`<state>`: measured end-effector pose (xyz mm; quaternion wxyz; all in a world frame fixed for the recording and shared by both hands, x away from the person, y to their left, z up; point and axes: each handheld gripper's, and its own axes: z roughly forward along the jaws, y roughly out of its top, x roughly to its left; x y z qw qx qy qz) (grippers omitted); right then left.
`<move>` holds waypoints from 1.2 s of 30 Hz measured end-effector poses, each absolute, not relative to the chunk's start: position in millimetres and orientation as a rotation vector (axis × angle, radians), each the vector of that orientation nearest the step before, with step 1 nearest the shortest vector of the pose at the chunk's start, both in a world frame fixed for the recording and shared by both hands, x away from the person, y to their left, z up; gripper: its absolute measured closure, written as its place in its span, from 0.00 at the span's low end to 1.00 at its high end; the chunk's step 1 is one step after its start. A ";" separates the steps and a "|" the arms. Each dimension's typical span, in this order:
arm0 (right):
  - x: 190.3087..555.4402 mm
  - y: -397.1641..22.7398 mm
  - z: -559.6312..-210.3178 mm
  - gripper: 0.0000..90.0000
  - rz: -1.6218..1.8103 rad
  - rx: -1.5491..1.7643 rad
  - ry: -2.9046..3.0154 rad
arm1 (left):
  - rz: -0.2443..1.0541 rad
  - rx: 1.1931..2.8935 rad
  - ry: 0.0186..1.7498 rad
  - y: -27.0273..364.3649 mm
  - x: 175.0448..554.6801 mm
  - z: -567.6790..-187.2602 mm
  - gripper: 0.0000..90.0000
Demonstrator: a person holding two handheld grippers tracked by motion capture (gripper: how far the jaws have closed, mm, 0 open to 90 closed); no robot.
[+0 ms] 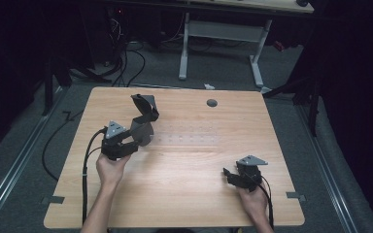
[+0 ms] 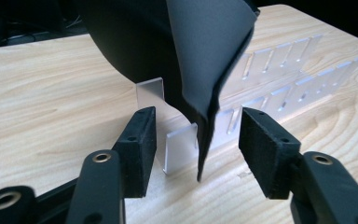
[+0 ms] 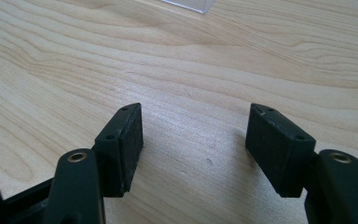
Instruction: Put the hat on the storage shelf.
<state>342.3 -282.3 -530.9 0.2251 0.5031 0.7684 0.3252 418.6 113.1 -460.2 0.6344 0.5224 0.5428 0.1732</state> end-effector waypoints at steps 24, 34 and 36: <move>342.3 -282.2 -530.9 0.41 0.898 1.389 2.119 | 0.316 1.188 1.241 117.4 382.6 -464.6 0.47; 342.3 -282.2 -530.9 0.41 0.898 1.389 2.119 | 0.297 1.201 1.263 117.9 372.3 -474.2 0.46; 342.3 -282.2 -530.9 0.41 0.897 1.389 2.119 | 0.297 1.206 1.263 117.8 369.9 -476.5 0.45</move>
